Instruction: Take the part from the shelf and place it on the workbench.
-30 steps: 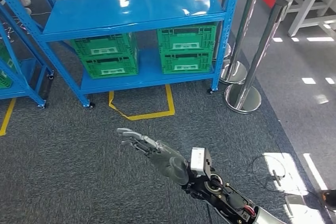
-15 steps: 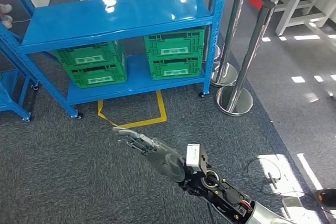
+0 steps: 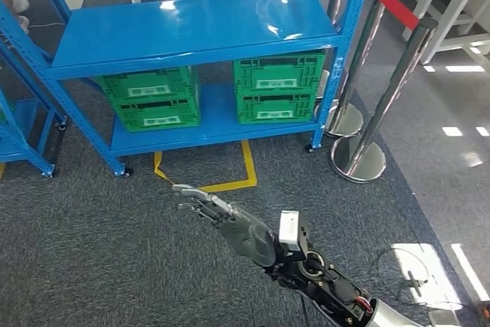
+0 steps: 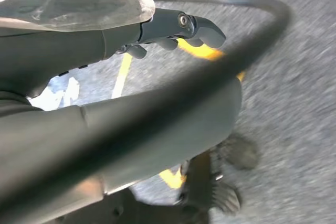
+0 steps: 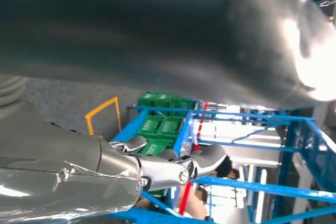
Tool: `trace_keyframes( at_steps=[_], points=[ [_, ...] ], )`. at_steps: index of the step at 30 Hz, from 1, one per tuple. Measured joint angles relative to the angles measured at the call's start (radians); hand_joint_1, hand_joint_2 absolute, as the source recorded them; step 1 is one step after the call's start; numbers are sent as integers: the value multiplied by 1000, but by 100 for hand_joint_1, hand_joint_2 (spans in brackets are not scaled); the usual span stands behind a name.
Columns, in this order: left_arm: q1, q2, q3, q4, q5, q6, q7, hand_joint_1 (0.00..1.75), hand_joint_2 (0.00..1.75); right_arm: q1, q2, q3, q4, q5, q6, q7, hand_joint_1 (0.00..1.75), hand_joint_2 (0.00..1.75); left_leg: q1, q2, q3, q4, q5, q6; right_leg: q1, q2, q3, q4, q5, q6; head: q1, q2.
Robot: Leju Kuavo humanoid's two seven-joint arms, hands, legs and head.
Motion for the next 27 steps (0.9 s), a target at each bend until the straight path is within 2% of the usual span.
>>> trace_keyframes(
  at_steps=[1, 3, 5, 6, 7, 9, 10, 11, 12, 14, 15, 16, 17, 18, 19, 21, 27],
  points=[
    [-2, -1, 0, 0, 0, 0, -1, 0, 0, 0, -1, -1, 0, 3, -1, 0, 0, 0, -1, -2, 3, 1, -5, -4, 4, 1, 16, -36, 10, -6, 0, 0],
    [-5, -1, 0, 0, -1, 0, -3, 0, 0, 1, -1, -2, -1, 14, -5, 2, 0, 0, 0, -2, 0, 0, -7, -13, 9, 3, 31, -61, 0, -15, -1, 0],
    [-6, 2, 0, 0, -2, 0, -6, 0, 0, 2, -1, -3, -4, 25, -8, 3, 0, 0, 1, 0, 0, 2, -13, -23, 3, 4, 46, -81, -2, -22, 0, 0],
    [-7, 4, 0, 0, -3, 0, -7, 0, 0, 2, -1, -3, -6, 27, -9, 4, 0, 0, 1, 1, -9, 23, -24, -29, -2, 3, 55, -92, -2, -25, -2, 0],
    [-7, 5, 0, 0, -3, -1, -8, 0, 0, 2, -1, -3, -8, 29, -9, 4, 0, 0, 2, 2, -31, 67, -42, -36, -6, 1, 66, -101, -2, -27, -3, 0],
    [-7, 5, 0, 0, -4, -4, -8, 0, 0, 2, -1, -4, -9, 33, -11, 6, 0, 0, 12, 2, -111, 196, -85, -48, -11, -3, 77, -109, -7, -30, -6, 0],
    [-6, 5, 0, 0, -4, -6, -8, 0, 0, 3, -1, -4, -9, 35, -11, 7, 0, 0, 18, 2, -153, 251, -95, -54, -14, -4, 80, -110, -11, -30, -6, 0],
    [-4, 5, 0, 0, -5, -8, -9, 0, 0, 4, -1, -5, -9, 37, -11, 8, 0, 0, 24, 3, -178, 272, -85, -60, -17, -4, 84, -110, -15, -28, -6, 0],
    [-3, 6, 0, 0, -6, -8, -10, 0, 0, 5, -1, -5, -9, 38, -11, 8, 0, 0, 31, 3, -183, 254, -54, -66, -22, -3, 89, -110, -20, -24, -6, 0],
    [-1, 6, 0, 0, -11, -5, -14, 0, 0, 5, -1, -6, -9, 39, -12, 9, 0, 0, 43, 3, -139, 123, 37, -80, -32, 1, 103, -110, -33, -10, -6, 0],
    [0, 5, 0, 1, -13, -4, -16, 0, 0, 5, -1, -7, -10, 40, -12, 9, 0, 0, 44, 3, -112, 60, 65, -85, -34, 4, 106, -110, -38, -2, -11, 0],
    [0, 4, -1, 0, -13, -4, -16, 0, 0, 4, -1, -8, -11, 40, -12, 9, 0, 0, 43, 1, -95, 19, 78, -83, -34, 6, 109, -111, -42, 7, -14, 0],
    [1, 2, -1, 0, -12, -5, -17, 0, 0, 5, -1, -8, -11, 40, -12, 10, 0, 0, 43, -2, -88, 0, 79, -79, -32, 8, 109, -111, -47, 14, -16, 0],
    [0, 1, -1, 0, -10, -8, -15, 0, 0, 5, -1, -9, -12, 40, -12, 10, 0, 0, 41, -4, -88, -3, 76, -73, -30, 10, 110, -112, -46, 12, -17, 0],
    [-1, 2, -1, -1, -9, -9, -14, 0, 0, 5, -1, -10, -13, 40, -12, 10, 0, 0, 42, -6, -88, -5, 76, -68, -30, 9, 114, -115, -46, 8, -12, 0],
    [-1, 1, -1, -1, -9, -9, -15, 0, 0, 6, -1, -11, -13, 40, -13, 9, 0, 0, 40, -7, -85, -7, 75, -67, -30, 7, 121, -124, -42, -3, -6, 0],
    [-3, 2, -1, -1, -9, -9, -15, 0, 0, 6, -1, -15, -15, 40, -14, 9, 0, 0, 37, -6, -76, -7, 66, -52, -31, 6, 138, -147, -41, 11, 3, 0]
  ],
)
